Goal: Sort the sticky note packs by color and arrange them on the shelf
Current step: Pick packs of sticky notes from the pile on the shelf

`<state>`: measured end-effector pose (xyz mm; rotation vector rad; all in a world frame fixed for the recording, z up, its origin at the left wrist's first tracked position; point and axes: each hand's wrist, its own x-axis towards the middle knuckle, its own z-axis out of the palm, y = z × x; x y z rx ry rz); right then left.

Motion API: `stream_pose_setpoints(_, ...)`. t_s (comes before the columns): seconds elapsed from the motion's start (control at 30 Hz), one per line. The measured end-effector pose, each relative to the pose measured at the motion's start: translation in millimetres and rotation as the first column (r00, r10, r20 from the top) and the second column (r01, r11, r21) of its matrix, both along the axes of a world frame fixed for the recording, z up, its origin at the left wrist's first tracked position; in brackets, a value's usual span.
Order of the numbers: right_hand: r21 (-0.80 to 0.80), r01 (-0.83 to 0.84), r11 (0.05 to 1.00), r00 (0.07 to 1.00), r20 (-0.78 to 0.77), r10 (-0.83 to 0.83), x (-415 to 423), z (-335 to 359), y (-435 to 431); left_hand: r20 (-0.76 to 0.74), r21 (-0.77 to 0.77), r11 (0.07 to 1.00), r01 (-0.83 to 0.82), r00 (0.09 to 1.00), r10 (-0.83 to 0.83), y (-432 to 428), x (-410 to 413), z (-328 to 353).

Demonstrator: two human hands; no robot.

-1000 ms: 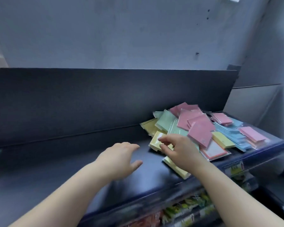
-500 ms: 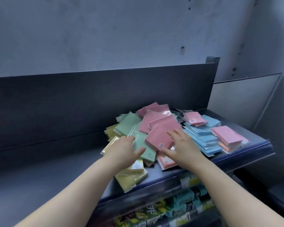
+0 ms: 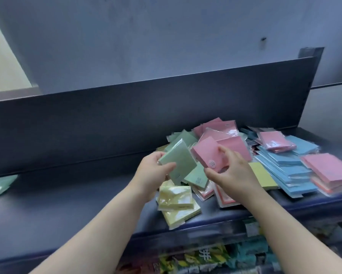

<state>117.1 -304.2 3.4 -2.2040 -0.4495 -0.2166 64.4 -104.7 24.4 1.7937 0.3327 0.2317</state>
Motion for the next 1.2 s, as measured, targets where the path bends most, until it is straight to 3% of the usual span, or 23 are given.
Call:
stream_pose_setpoints(0.1, 0.171, -0.136, 0.976, 0.984, -0.088, 0.153, -13, 14, 27, 0.041, -0.342, 0.936, -0.082, 0.994, 0.102, 31, -22, 10)
stream_pose_setpoints(0.23, 0.19, -0.25, 0.949, 0.958, -0.096, 0.271, -30, 22, 82, 0.054, -0.43, 0.883, -0.188, 0.971, 0.233, 82, -52, 11)
stream_pose_setpoints(0.43, 0.025, -0.394, 0.919, 0.917, -0.063, 0.395, -62, 21, 175, 0.059, -0.391, 0.842, -0.372, 0.902, 0.427, 179, -107, -5)
stream_pose_setpoints(0.73, -0.12, -0.507, 0.854, 0.862, -0.077, 0.501, -116, 16, 344, 0.017, -0.249, 0.795, -0.554, 0.818, 0.575, 375, -185, -10)
stream_pose_setpoints(0.93, -0.178, -0.503, 0.846, 0.864, -0.11, 0.491, -140, 7, 426, -0.034, -0.155, 0.83, -0.536, 0.843, 0.537, 474, -196, -5)
stream_pose_setpoints(1.2, -0.241, -0.446, 0.862, 0.895, -0.121, 0.43, -129, 13, 474, -0.056, -0.072, 0.868, -0.491, 0.871, 0.488, 516, -157, -3)
